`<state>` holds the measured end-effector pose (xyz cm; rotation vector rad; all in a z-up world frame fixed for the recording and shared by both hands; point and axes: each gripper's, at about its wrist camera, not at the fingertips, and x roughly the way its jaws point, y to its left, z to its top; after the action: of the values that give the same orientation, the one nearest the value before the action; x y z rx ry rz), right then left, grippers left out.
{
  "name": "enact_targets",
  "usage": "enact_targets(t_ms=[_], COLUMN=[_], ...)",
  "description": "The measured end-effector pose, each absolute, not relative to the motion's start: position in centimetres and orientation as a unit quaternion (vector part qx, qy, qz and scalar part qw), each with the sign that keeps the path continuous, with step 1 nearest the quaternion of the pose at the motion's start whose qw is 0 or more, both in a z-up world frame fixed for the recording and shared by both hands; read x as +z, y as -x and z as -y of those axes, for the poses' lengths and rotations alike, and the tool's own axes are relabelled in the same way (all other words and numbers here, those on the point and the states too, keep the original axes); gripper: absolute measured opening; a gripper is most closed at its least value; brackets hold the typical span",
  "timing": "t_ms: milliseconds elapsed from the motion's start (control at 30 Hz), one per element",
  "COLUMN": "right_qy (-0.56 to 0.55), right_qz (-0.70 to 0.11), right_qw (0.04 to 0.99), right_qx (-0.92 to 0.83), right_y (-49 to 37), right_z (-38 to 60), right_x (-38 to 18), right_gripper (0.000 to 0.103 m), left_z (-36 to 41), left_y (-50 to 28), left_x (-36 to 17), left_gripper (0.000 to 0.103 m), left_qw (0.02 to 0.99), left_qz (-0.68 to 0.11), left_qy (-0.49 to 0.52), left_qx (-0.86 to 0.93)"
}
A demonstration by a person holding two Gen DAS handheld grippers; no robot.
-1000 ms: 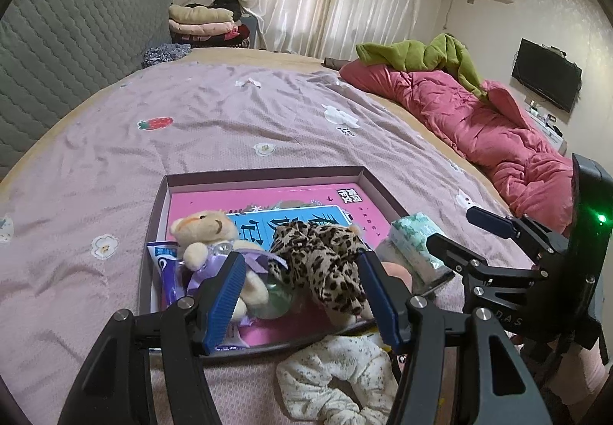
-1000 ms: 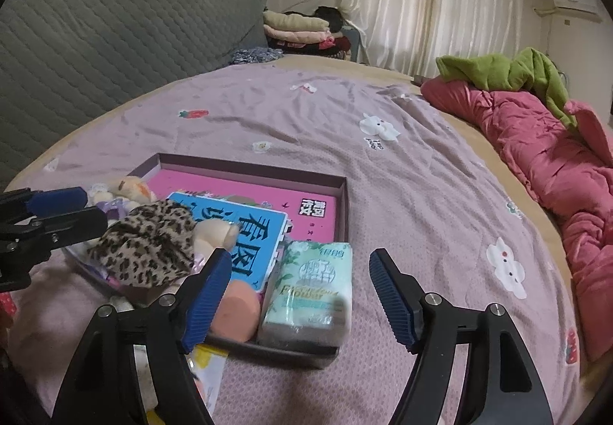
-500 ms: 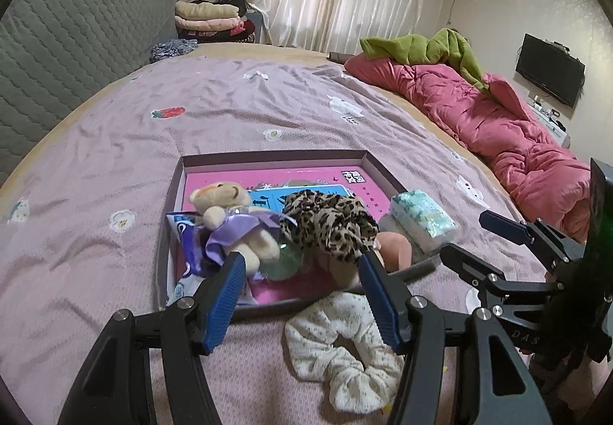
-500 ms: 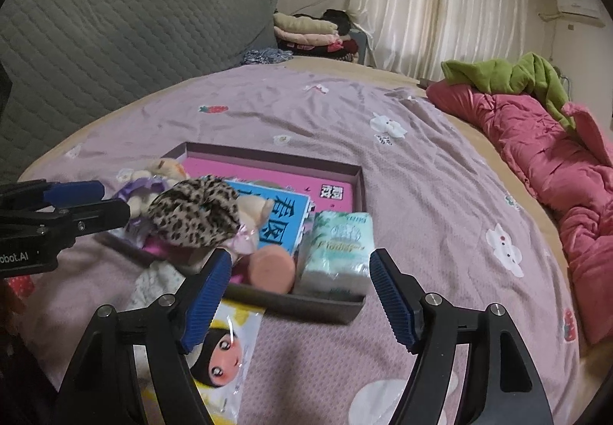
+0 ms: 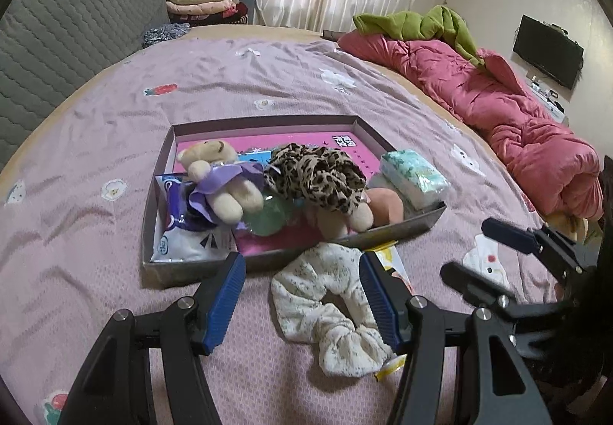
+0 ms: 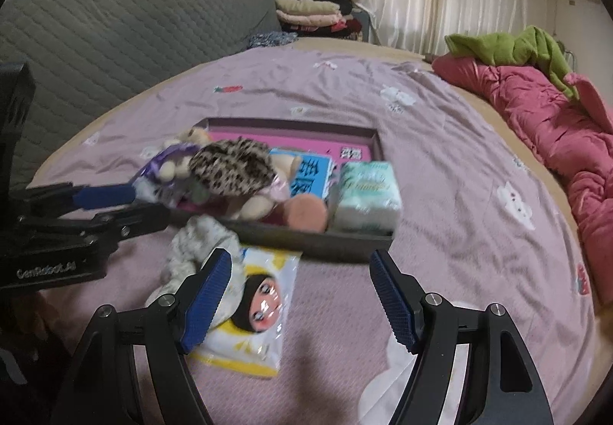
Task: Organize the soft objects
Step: 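Withdraw both tools toward the white scrunchie and yellow wipes pack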
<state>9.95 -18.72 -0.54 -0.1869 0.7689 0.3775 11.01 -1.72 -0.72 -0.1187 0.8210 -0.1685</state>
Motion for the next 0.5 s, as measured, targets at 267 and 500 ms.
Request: enact_targets(t_ms=[267, 500], right_qy=[0.104, 0.115], right_qz=[-0.409, -0.427], right_qw=[0.886, 0.876], right_qx=[0.191, 0.192], right_y=[-8.0, -7.3], right_z=[17.4, 16.3], right_x=[-2.7, -4.3], right_gripper=[0.076, 0.076], left_z=[1.4, 1.3], left_y=[-10.2, -9.9], left_x=[-1.3, -2.0], left_gripper=[0.061, 0.061], left_qw=[0.903, 0.892], left_qz=[-0.417, -0.433], left_qy=[0.065, 0.084], left_qx=[-0.083, -0.097])
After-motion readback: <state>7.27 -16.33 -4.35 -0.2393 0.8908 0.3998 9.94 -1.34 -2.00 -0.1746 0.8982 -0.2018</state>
